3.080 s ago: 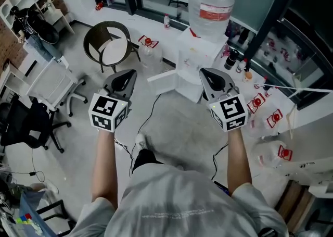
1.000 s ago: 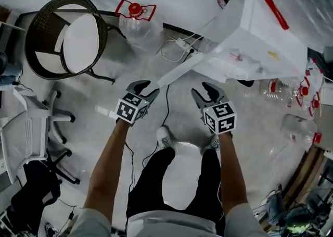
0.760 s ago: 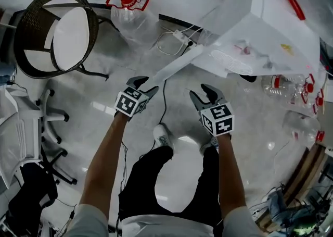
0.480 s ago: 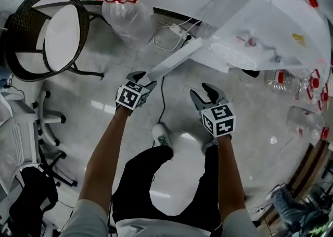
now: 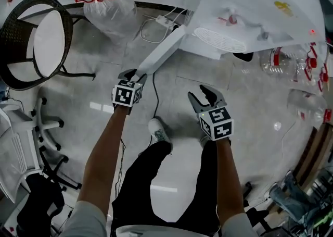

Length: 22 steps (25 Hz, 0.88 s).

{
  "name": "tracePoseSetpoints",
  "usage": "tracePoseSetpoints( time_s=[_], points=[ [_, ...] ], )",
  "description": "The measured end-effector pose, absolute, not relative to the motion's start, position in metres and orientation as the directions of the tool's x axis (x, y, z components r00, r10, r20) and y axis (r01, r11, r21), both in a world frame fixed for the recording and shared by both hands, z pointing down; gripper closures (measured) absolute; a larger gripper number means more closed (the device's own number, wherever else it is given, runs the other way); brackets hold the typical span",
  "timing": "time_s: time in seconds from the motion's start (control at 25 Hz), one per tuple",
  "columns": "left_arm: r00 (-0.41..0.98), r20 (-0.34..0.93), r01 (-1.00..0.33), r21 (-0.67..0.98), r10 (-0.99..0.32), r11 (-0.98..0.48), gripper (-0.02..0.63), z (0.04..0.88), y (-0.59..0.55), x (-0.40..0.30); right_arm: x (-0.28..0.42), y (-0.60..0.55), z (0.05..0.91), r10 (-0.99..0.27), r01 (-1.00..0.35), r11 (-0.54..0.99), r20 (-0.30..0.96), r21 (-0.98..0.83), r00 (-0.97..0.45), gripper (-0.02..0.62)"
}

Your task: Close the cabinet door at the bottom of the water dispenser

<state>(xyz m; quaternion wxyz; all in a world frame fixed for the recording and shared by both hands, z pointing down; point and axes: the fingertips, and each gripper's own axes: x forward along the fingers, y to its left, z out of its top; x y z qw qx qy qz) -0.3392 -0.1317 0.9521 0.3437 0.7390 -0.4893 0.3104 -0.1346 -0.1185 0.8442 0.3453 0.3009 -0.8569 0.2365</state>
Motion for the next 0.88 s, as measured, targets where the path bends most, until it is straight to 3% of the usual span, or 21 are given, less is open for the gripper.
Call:
tracePoseSetpoints(
  time_s=[0.28,0.88],
  points=[
    [0.322,0.808,-0.946,0.254,-0.494,-0.202,0.413,0.955,-0.103,-0.284,-0.073,-0.107,0.839,-0.412,-0.758,0.621,0.739,-0.2,-0.533,0.374],
    [0.357,0.836,-0.931,0.285,-0.417,-0.227,0.403,0.951,-0.091,-0.114,0.055,-0.093,0.831,-0.496,-0.831,0.506,0.711,-0.23,-0.499,0.374]
  ],
)
